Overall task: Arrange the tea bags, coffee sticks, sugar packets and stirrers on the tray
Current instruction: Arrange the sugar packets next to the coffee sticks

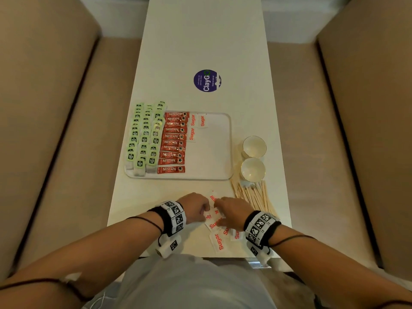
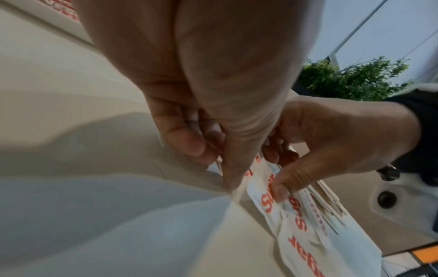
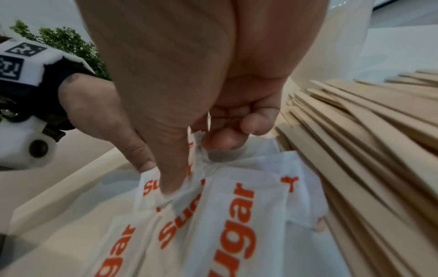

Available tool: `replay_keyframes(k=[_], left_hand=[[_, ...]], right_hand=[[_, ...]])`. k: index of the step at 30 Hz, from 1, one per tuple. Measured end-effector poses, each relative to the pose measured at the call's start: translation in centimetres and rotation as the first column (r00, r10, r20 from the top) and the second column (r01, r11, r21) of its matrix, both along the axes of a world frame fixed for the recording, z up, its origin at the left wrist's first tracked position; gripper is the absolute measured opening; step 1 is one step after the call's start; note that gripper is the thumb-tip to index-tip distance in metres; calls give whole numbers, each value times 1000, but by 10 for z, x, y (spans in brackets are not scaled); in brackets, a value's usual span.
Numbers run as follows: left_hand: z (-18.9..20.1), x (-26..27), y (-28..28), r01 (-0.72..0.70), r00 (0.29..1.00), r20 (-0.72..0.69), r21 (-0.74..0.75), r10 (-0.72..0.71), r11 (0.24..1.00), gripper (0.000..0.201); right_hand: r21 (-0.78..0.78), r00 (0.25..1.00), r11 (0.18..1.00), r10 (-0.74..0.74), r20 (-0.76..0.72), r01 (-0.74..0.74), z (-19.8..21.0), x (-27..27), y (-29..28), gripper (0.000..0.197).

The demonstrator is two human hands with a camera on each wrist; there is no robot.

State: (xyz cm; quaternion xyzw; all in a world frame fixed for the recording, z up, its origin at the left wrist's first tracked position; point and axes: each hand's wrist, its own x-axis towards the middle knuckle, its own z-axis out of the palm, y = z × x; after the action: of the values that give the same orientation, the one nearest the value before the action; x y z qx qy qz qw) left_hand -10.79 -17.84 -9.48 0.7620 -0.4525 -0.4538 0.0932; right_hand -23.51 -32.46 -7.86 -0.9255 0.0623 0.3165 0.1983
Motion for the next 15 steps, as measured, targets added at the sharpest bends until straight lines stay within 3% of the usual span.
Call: replay_keyframes(k=[5, 9, 11, 15], left_hand=[[0, 6, 5, -130, 990, -52, 0, 130, 992, 7], [4, 19, 13, -283, 942, -196, -25, 273, 959, 10], [9, 25, 16, -430, 842, -350, 23, 410, 903, 10], [17, 35, 26, -645, 560, -603, 113, 569, 755, 7]], right_hand=[[53, 998, 997, -53, 46, 50, 0, 3, -5, 47], [128, 988, 987, -115, 101, 102, 5, 10, -5, 26], [181, 981, 974, -157, 114, 135, 9, 14, -4, 21], [295, 963, 937, -235, 128, 189, 17, 25, -3, 17]])
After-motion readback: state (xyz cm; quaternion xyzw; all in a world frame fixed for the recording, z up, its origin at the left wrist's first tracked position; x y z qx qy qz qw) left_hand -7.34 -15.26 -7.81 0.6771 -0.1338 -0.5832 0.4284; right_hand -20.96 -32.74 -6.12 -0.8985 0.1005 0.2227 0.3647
